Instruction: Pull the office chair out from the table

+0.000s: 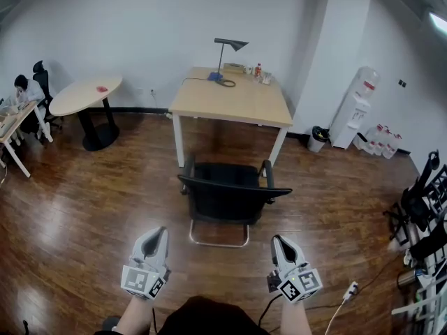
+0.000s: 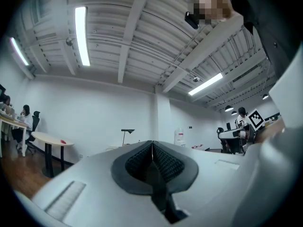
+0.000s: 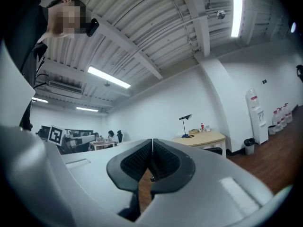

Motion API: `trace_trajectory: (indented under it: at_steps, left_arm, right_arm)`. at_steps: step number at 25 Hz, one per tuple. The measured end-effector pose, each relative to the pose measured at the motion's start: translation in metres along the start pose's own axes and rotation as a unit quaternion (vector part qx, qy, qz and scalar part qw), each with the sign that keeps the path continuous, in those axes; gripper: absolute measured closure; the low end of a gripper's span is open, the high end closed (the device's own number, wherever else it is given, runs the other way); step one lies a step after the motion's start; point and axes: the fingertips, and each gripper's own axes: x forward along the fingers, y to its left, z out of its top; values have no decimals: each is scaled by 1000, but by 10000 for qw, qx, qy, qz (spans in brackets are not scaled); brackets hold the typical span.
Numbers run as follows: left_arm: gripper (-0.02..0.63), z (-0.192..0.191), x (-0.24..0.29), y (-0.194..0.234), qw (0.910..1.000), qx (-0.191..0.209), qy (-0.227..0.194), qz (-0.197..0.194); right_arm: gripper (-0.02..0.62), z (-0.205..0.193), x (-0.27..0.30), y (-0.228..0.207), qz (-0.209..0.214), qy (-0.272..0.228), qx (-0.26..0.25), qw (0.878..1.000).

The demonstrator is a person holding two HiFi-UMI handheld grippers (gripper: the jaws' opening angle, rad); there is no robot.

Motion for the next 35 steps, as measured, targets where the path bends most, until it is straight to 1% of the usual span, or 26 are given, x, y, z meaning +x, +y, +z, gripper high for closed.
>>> trace_trajectory:
  at_steps: [4,9,12,16,21,25,30,35]
  left_arm:
    - [603,-5,0,-26,10000,-28,23,10]
    - [603,-15,0,-69,10000,-25,-15,14]
    - [603,-14,0,-84,10000,-39,-62,22]
    - [603,-15,-6,-85,9996,-139,37,235]
    - [603,-26,-15,-86,9991,-227,142,329]
    - [603,-34,-23,-83,9984,-317,211,423]
    - [603,-33,-22,-79,9984,-206,210,488]
    - [603,-34,-20,-80,9987,-165,249,409]
  right_arm:
    - [581,5,-23,-8,63,-34,-22,10000]
    - [581,-1,-43,-11,302,62,-262,9992]
    - [583,-1,-44,-8,453,23,-314,9985]
    - [583,-6,-43,-5,488,116,-407,9979]
    - [584,-14,-45,-17,287,122,-142,9994]
    - [584,-20,-47,-22,234,182,-143,9995]
    - [584,-16,-43,-20,270,133,-182,9994]
    - [584,-12,-41,-21,225,97,-212,9995]
